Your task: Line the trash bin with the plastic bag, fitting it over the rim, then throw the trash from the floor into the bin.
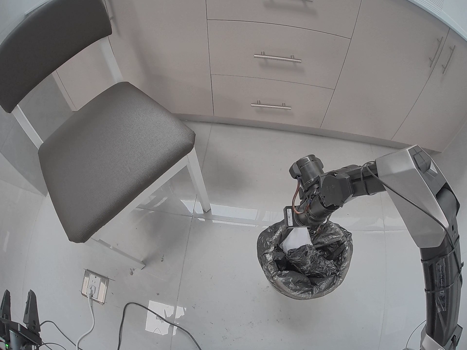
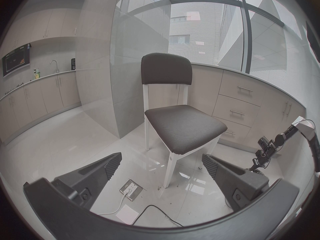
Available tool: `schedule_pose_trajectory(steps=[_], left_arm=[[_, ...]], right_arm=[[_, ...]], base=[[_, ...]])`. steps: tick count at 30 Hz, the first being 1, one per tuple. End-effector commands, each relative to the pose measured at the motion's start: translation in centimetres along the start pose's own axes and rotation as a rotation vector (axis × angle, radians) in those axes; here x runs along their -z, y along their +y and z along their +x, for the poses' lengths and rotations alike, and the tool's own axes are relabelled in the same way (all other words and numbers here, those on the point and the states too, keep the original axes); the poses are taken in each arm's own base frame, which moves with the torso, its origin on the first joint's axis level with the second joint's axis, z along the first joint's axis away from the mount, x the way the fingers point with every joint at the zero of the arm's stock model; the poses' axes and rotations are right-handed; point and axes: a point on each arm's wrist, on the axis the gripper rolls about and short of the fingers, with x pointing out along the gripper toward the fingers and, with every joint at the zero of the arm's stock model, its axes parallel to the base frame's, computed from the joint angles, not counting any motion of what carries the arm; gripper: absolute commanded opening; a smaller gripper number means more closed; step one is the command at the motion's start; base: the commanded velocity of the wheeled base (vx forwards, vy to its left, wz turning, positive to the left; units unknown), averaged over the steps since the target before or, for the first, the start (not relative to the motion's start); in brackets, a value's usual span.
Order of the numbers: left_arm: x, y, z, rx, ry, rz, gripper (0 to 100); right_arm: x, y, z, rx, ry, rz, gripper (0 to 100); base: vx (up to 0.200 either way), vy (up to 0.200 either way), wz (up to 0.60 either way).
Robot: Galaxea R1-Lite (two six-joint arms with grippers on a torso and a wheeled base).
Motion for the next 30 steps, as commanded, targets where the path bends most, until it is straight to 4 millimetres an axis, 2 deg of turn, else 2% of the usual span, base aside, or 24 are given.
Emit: schedule_pose_trajectory(steps=[1, 8, 15, 22, 30], left_arm=[[0.0, 0.0, -0.1, 0.003, -0.014, -0.004, 100], [0.0, 0.0, -0.1, 0.003, -0.014, -0.004, 100], [0.0, 0.0, -0.1, 0.003, -0.014, -0.004, 100], [0.0, 0.0, -0.1, 0.003, -0.014, -0.004, 100], [0.0, 0.0, -0.1, 0.003, -0.014, -0.004, 100]], right_arm=[[0.6, -0.4, 1.3, 0.013, 0.027, 0.003, 0], [1.6, -1.0, 2.6, 0.030, 0.067, 0.007, 0], [1.5, -2.1, 4.7, 0.037, 0.037, 0.033, 0], [1.4, -3.1, 6.0, 0.022, 0.049, 0.054, 0], [1.1, -3.3, 7.5, -0.007, 0.049, 0.099, 0]], base=[[0.000, 0.000, 0.00], [0.000, 0.000, 0.00], [0.000, 0.000, 0.00], [0.000, 0.000, 0.00], [0.000, 0.000, 0.00]])
